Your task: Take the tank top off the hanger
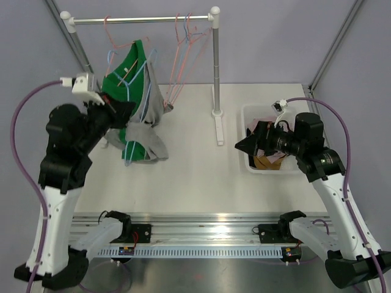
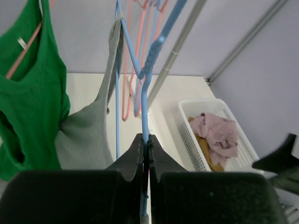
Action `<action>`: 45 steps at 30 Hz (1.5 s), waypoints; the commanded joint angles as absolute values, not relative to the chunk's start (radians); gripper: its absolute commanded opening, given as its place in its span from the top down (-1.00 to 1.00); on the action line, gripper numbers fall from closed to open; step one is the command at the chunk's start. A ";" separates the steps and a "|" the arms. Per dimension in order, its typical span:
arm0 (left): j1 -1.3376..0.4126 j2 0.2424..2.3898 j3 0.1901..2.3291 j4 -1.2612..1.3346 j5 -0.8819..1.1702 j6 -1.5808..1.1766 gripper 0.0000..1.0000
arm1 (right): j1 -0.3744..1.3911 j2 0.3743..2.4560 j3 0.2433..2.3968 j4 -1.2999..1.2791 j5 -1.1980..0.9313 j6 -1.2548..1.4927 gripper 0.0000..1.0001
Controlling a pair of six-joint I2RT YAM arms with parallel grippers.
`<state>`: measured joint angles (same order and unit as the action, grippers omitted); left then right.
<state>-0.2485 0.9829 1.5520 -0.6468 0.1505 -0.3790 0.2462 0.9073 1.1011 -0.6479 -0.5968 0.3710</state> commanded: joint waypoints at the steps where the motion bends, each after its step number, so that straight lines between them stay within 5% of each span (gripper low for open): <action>1: -0.253 0.760 1.334 -0.439 0.264 -0.480 1.00 | 0.271 0.913 1.077 -0.508 -0.730 0.388 -0.99; 11: -0.253 0.185 0.768 -0.439 0.279 -0.728 1.00 | 0.520 0.980 0.933 -0.174 -0.594 0.531 -0.99; 19: -0.253 0.052 0.739 -0.684 0.415 -0.735 1.00 | 0.761 1.069 0.851 0.115 -0.359 0.542 -0.98; 24: -0.250 0.051 0.611 -0.582 0.659 -0.830 1.00 | 0.886 1.196 0.870 0.209 -0.161 0.503 -0.93; 32: -0.250 0.031 0.525 -0.611 0.690 -0.821 1.00 | 0.953 1.403 1.003 0.178 0.052 0.338 -0.68; 40: -0.250 0.025 0.488 -0.588 0.693 -0.842 1.00 | 0.956 1.496 1.035 0.176 0.054 0.299 -0.09; 45: -0.250 0.037 0.511 -0.587 0.686 -0.833 1.00 | 0.956 1.525 1.035 0.184 0.038 0.293 0.00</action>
<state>-0.2493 0.0402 0.4873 -0.6476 0.6254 -0.8177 0.9466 1.5127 0.9947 0.1352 0.0162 0.3191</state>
